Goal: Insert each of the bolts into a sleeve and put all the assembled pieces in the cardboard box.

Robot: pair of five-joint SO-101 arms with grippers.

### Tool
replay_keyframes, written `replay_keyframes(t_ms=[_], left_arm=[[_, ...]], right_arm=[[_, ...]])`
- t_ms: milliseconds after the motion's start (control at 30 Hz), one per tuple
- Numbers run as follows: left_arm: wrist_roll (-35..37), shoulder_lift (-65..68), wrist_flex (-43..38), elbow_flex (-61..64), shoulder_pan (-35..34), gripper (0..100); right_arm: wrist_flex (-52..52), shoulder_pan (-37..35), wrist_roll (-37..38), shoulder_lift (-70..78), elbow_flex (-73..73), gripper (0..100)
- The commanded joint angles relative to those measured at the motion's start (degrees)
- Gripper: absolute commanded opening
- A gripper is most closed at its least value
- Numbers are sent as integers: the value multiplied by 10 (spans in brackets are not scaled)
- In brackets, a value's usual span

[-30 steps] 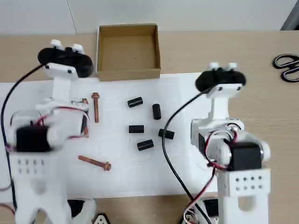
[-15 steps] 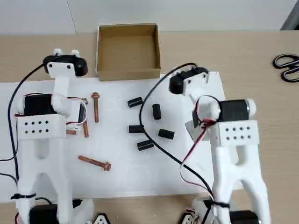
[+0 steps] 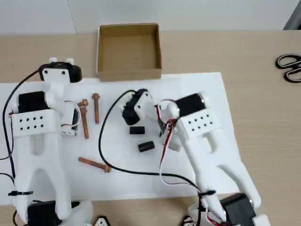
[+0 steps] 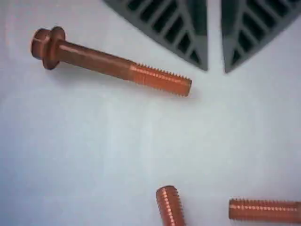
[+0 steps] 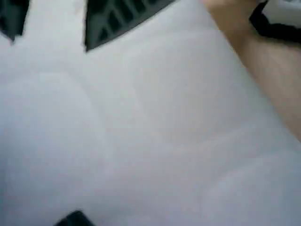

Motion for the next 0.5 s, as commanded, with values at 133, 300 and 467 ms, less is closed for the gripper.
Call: replay_keyframes(t_ms=[133,300,467], left_arm=[[-4,1,13,-19,-3,12],[-4,-1,12,6,-3,12],[-4,-3,11,24,-3,11]], right_arm=[[-28,4,46,60,-27,147],[-29,11,53,82,-28,149],[-59,12,76,98,-25,149]])
